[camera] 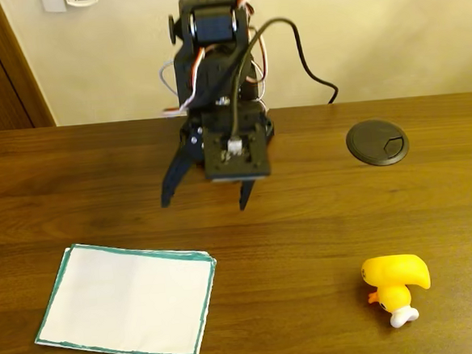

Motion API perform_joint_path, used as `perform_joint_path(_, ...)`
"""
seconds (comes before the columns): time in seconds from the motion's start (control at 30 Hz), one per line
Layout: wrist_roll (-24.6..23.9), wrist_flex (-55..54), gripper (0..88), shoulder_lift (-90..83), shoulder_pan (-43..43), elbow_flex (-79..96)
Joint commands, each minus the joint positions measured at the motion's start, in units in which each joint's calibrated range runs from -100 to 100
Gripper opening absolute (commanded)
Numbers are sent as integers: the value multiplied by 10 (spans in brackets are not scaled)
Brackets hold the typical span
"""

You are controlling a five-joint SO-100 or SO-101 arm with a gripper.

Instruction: Grab the yellow duck toy and put inside the green color rectangle box on the table

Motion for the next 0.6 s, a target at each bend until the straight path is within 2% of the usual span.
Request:
perform_joint_path(0.0,2,-36,483,127,-43,-123)
perform_joint_path(0.1,8,-79,495,243,-99,-173)
perform_joint_path(0.3,19,-44,497,555,-241,-424)
perform_joint_path(0.47,29,-10,490,655,-354,-507)
perform_joint_path(0.57,29,-42,496,689,-411,-507)
